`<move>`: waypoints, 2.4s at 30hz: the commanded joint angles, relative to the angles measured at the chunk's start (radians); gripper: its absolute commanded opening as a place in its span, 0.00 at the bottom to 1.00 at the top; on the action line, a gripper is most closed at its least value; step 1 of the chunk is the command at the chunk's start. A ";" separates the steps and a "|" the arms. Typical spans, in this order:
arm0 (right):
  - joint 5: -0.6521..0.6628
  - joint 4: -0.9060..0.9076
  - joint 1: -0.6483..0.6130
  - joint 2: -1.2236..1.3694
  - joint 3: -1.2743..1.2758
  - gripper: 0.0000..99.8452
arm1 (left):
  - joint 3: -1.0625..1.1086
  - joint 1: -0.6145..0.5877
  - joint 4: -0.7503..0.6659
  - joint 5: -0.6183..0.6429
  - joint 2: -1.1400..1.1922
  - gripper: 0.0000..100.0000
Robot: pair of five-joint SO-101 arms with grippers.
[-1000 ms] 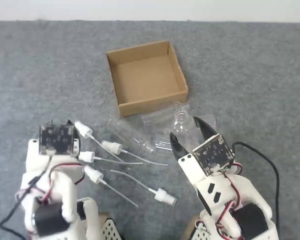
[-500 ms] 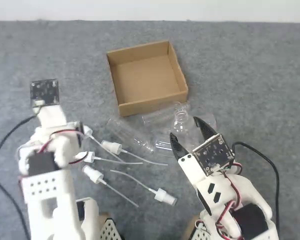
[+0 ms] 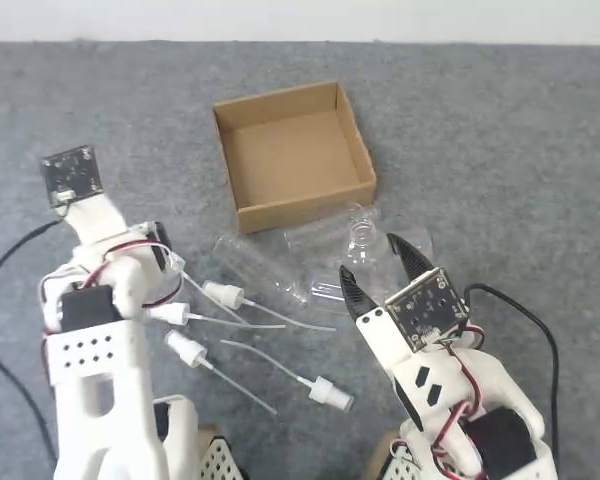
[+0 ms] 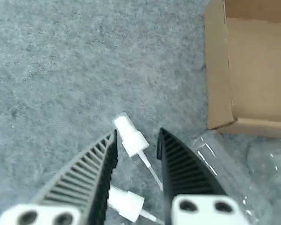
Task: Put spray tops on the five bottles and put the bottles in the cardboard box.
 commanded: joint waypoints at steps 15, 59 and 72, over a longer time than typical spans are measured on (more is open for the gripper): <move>-0.002 -0.028 0.012 -0.002 0.003 0.07 | -0.061 -0.017 -0.089 0.127 0.226 0.22; -0.002 -0.028 0.012 -0.002 0.003 0.07 | -0.504 -0.018 0.005 0.126 1.016 0.07; -0.002 -0.028 0.010 -0.002 0.003 0.07 | -0.584 -0.020 0.052 0.126 1.011 0.03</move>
